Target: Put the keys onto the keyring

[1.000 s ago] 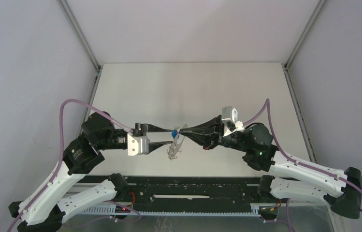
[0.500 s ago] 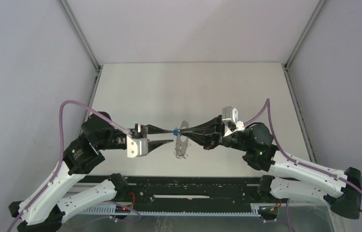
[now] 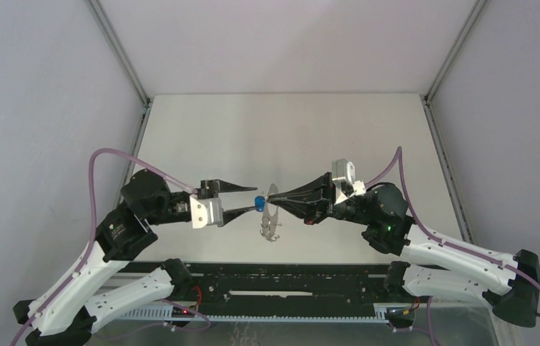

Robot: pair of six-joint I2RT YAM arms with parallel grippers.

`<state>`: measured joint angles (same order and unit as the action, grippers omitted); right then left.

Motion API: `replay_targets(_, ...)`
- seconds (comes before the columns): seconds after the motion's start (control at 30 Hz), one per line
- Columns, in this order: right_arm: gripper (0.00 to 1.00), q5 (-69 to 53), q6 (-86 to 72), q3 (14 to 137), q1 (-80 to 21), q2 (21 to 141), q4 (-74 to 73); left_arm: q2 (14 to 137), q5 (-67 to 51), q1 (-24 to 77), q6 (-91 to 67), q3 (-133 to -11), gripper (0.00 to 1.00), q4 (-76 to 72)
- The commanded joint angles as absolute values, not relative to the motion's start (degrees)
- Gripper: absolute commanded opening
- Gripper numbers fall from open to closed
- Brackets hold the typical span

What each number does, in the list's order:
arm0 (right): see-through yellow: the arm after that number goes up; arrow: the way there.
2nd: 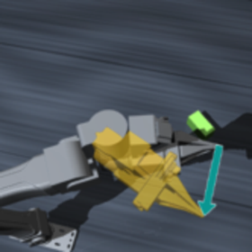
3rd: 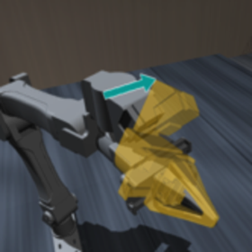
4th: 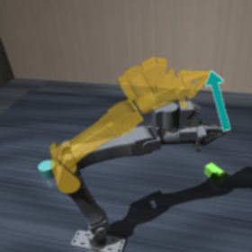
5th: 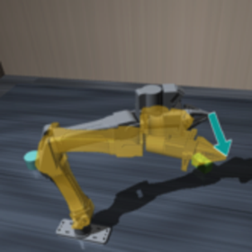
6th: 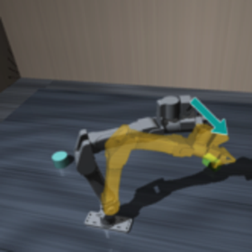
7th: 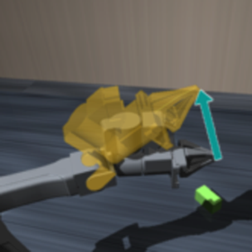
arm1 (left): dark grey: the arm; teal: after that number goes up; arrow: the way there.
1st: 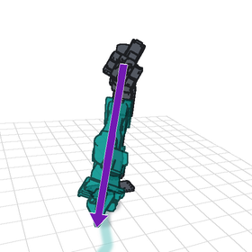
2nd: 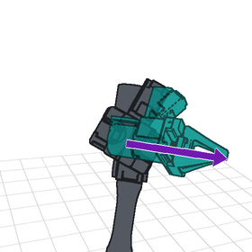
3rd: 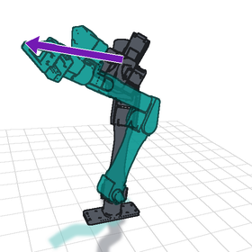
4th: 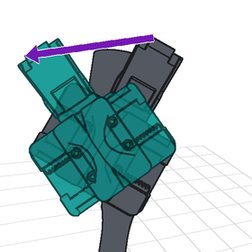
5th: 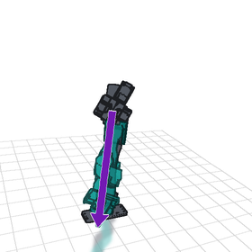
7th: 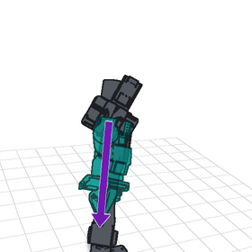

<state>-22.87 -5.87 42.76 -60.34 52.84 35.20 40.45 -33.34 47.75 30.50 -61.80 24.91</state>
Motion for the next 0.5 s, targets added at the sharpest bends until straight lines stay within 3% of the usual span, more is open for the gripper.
replay_targets(0.0,0.0,-23.6,-7.2,43.1,-59.8,52.6,39.5,40.4,-37.4,48.0,25.3,-60.2,0.43,23.7)
replay_targets(0.17,0.0,-23.7,-7.3,43.1,-59.7,52.4,39.5,42.8,-39.1,48.1,22.9,-61.4,0.38,25.8)
replay_targets(0.47,0.0,-23.9,-7.3,43.1,-59.6,52.4,39.3,42.8,-36.4,48.1,24.0,-60.6,0.07,24.5)
